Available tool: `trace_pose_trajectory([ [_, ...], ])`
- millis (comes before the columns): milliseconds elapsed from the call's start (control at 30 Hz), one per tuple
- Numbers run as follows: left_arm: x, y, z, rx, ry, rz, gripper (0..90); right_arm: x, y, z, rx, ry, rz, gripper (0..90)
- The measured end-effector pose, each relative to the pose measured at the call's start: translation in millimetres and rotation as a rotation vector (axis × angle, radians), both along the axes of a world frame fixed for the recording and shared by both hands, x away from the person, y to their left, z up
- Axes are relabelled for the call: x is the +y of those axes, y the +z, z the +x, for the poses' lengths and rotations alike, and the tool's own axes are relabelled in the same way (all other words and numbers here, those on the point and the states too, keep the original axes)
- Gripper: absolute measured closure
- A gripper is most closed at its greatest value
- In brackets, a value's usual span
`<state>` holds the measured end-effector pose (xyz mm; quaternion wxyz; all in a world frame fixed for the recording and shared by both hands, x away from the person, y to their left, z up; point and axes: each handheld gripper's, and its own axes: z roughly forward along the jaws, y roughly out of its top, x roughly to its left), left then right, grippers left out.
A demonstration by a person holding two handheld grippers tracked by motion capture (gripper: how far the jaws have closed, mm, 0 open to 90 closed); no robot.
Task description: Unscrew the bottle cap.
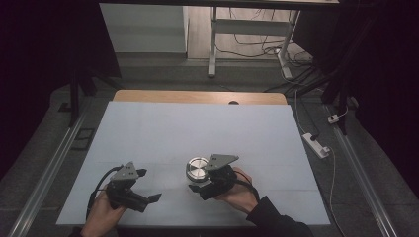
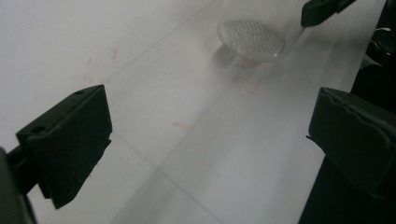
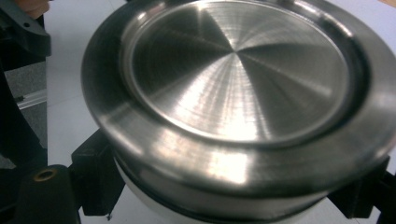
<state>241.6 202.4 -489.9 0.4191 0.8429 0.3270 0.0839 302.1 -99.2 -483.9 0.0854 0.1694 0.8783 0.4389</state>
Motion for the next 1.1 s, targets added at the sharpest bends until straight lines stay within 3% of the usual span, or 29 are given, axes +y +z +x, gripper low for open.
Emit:
trace_pose_trajectory([
  [267, -15.7, 10.8, 18.2, -0.049, -0.07, 0.002, 0.0, -0.3, 0.0, 0.4, 0.003, 0.005, 0.003, 14.8],
  [700, -47.1, 33.3, 51.2, -0.073, -0.267, -0.076, 0.0, 1.1, -0.3, -1.0, 0.015, 0.029, 0.007, 14.7],
  [900, -67.0, 40.8, 61.1, -0.088, -0.383, -0.055, 0.3, 1.3, 0.1, -1.7, 0.015, 0.05, 0.009, 14.7],
  [1100, -81.0, 47.3, 66.2, -0.112, -0.453, -0.038, 6.6, 1.8, 0.7, -2.9, 0.019, 0.064, 0.008, 14.7],
])
